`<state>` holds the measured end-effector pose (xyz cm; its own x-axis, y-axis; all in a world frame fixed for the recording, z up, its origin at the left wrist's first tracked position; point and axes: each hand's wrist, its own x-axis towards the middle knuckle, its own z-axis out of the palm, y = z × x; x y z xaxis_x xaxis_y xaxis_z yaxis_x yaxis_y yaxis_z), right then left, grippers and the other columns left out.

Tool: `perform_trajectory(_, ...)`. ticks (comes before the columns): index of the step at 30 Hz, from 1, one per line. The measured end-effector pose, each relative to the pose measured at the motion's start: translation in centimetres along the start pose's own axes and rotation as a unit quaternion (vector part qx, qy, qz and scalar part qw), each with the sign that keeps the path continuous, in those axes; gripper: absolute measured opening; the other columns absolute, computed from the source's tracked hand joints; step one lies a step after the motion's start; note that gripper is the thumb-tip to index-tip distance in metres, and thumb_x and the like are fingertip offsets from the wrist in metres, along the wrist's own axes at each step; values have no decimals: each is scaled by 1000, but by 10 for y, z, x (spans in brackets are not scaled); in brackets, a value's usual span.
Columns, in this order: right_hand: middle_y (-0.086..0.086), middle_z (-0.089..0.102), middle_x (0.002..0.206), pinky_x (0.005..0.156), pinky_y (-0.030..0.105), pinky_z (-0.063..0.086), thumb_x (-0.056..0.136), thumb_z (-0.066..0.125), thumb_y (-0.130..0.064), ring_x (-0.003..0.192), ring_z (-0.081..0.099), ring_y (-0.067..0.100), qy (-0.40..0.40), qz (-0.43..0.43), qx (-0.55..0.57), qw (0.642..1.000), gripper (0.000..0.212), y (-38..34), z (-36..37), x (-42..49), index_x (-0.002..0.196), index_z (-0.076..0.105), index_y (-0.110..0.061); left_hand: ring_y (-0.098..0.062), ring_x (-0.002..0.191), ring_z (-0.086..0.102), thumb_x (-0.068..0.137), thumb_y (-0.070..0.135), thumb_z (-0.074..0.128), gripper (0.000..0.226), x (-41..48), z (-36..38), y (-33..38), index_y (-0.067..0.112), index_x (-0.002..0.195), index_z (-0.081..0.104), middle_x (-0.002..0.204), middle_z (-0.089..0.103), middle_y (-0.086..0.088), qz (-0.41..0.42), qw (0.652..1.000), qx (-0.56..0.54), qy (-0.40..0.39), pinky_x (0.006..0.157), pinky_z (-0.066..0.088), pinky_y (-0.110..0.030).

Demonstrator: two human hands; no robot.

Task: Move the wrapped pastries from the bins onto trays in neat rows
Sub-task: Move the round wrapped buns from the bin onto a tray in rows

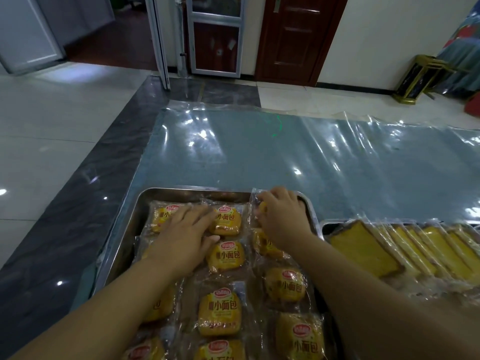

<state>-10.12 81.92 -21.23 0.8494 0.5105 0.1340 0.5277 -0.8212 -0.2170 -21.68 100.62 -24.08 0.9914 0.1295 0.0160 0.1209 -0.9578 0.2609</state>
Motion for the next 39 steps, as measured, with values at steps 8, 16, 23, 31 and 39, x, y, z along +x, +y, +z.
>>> perform_trajectory(8,-1,1,158,113,47,-8,94,30,-53,143,-9,25,-158,-19,-17,987,64,8,38,-28,148,5,-30,-26,136,-30,84,71,9,64,-1,21,1,49,138,-18,146,-28,11,0,993,63,-97,106,-20,-51)
perform_trajectory(16,-2,-15,157,108,48,-16,93,20,-59,141,-23,27,-182,10,-28,983,61,15,43,-46,146,-2,-38,-30,141,-18,82,73,7,67,-7,20,4,49,141,-12,155,-18,7,-8,992,78,-99,109,-11,-57)
perform_trajectory(23,3,-26,154,106,47,-19,92,13,-61,135,-33,30,-194,65,-13,979,67,8,51,-44,147,-13,-31,-38,138,-23,66,81,-7,67,-6,21,3,57,124,-31,151,-28,8,-26,991,73,-105,104,-17,-65)
perform_trajectory(31,2,-20,156,110,50,-14,95,14,-56,138,-29,28,-165,97,31,981,62,3,44,-46,148,-5,-32,-36,140,-17,69,80,-9,60,-2,15,-5,59,117,-39,152,-26,9,9,989,99,-114,105,-12,-64)
perform_trajectory(39,-8,14,156,112,41,0,94,36,-51,143,-1,17,-44,0,73,996,50,14,22,-88,142,27,-40,-22,136,16,89,63,27,57,-34,14,35,38,140,27,149,24,3,19,1000,11,2,109,18,-45)
